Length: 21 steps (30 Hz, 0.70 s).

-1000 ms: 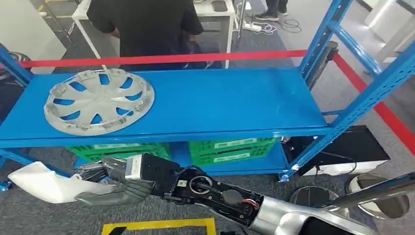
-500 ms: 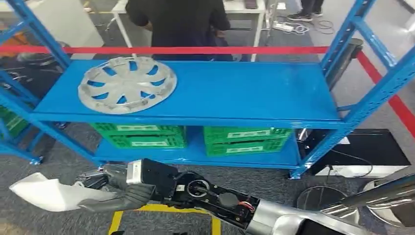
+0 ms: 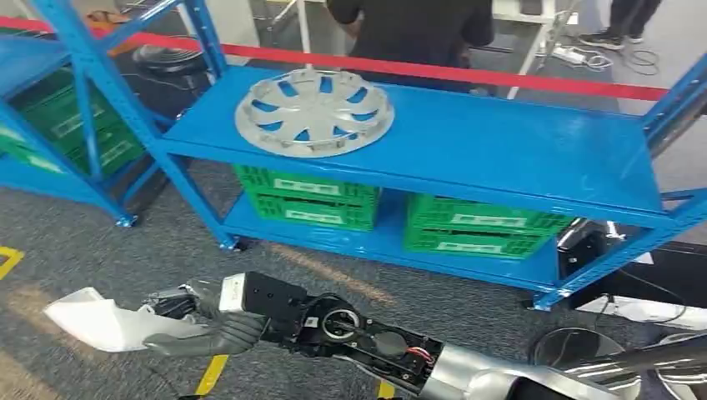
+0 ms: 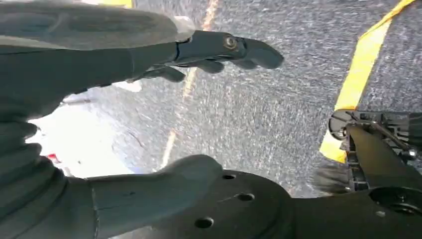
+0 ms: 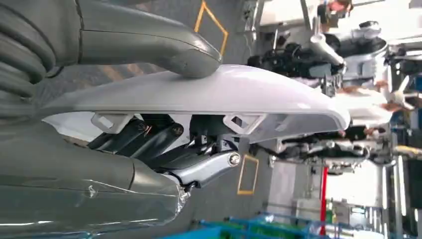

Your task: Take the parts from the cabinet and place them on the table.

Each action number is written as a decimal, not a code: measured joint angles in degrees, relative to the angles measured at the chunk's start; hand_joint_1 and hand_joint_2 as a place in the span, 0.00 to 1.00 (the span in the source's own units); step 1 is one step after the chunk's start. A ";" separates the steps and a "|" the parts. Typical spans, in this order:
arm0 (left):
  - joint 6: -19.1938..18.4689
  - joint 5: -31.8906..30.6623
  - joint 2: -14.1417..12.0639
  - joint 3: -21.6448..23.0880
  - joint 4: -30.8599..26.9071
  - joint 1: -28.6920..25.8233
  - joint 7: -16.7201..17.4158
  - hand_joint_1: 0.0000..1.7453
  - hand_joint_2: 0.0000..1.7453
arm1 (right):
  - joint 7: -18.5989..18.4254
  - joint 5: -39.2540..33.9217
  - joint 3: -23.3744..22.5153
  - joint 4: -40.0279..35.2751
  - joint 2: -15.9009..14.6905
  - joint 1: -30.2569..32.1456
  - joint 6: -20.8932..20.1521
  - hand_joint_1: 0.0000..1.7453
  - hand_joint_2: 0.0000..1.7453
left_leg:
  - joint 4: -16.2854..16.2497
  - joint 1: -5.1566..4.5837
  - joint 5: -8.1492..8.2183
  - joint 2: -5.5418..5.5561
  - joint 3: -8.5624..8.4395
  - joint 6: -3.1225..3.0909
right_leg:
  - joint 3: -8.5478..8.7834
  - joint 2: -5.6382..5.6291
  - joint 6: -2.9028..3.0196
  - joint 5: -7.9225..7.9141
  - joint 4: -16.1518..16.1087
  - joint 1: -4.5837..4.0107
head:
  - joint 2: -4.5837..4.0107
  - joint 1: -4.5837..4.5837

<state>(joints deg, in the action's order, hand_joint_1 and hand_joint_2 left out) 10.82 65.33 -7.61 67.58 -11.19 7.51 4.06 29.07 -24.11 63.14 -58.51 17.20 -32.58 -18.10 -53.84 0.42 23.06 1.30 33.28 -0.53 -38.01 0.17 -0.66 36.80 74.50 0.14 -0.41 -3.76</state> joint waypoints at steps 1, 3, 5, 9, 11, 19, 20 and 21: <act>-0.02 0.17 0.07 0.00 0.00 -0.03 -0.77 0.00 1.00 | 0.04 0.28 0.00 0.13 0.00 0.01 -0.22 1.00 1.00 | -0.03 -0.19 -0.61 0.76 0.73 0.01 | 1.18 -0.05 0.47 -1.61 -0.50 -0.33 | 0.00 0.02; -0.07 0.68 0.22 0.00 0.00 -0.13 -2.82 0.00 1.00 | 0.04 1.14 0.00 0.28 0.00 -0.01 -0.90 1.00 1.00 | -0.10 -0.43 -1.83 2.40 2.09 0.21 | 6.83 -0.85 1.65 -6.74 -8.15 -1.10 | 0.00 0.00; -0.11 0.85 0.66 -0.04 -0.07 -0.13 -3.74 0.00 1.00 | -0.11 1.53 0.00 0.28 0.00 -0.09 -1.01 1.00 1.00 | -0.14 -0.40 -2.90 3.55 2.91 0.50 | 12.71 -5.21 3.18 -6.84 -17.79 -1.43 | 0.00 0.02; -0.11 0.57 1.12 -0.07 -0.05 -0.70 -1.99 0.00 1.00 | -2.14 2.07 0.00 0.15 0.11 0.02 -0.44 1.00 1.00 | 1.21 -0.57 -5.91 6.33 3.46 2.01 | 13.61 -3.67 2.93 -7.75 -21.71 -1.28 | 0.00 0.02; -0.15 0.22 1.66 -0.04 -0.09 -0.68 -0.59 0.00 1.00 | -2.93 2.05 -0.04 0.11 0.09 0.18 0.09 1.00 1.00 | -1.47 -0.31 -1.19 2.12 4.81 2.01 | 12.11 -2.04 3.42 -9.20 -22.18 -0.86 | 0.00 -0.15; -0.13 -0.09 2.45 -0.02 -0.11 -0.50 0.18 0.00 1.00 | -3.26 1.84 -0.09 -0.04 -0.28 0.88 0.22 1.00 1.00 | -11.66 1.98 0.82 -2.47 0.17 5.62 | 5.47 4.78 2.34 -13.37 -20.74 -0.77 | 0.00 -0.24; -0.13 -0.11 2.69 -0.02 -0.09 -0.30 0.20 0.00 1.00 | -3.26 1.84 -0.11 -0.13 -0.28 0.88 0.22 1.00 1.00 | -4.97 1.89 2.91 -5.20 -5.59 5.82 | 4.90 5.31 2.06 -13.49 -20.19 -1.01 | 0.00 -0.44; -0.11 -0.11 2.47 -0.02 -0.07 0.00 0.42 0.00 1.00 | -3.21 1.81 -0.24 -0.31 -0.31 0.75 0.26 1.00 1.00 | 1.31 1.25 5.13 -5.35 -8.73 5.20 | 4.48 6.06 1.79 -13.58 -19.32 -1.04 | 0.00 -0.42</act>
<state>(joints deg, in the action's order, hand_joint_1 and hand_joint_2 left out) 10.71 65.22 -5.14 67.56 -11.26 7.51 4.48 25.86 -22.29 62.90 -58.82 16.90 -31.83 -17.84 -52.53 1.67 28.18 -4.06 24.55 4.67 -33.53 6.23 1.13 23.22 55.19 -0.91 -0.42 -4.17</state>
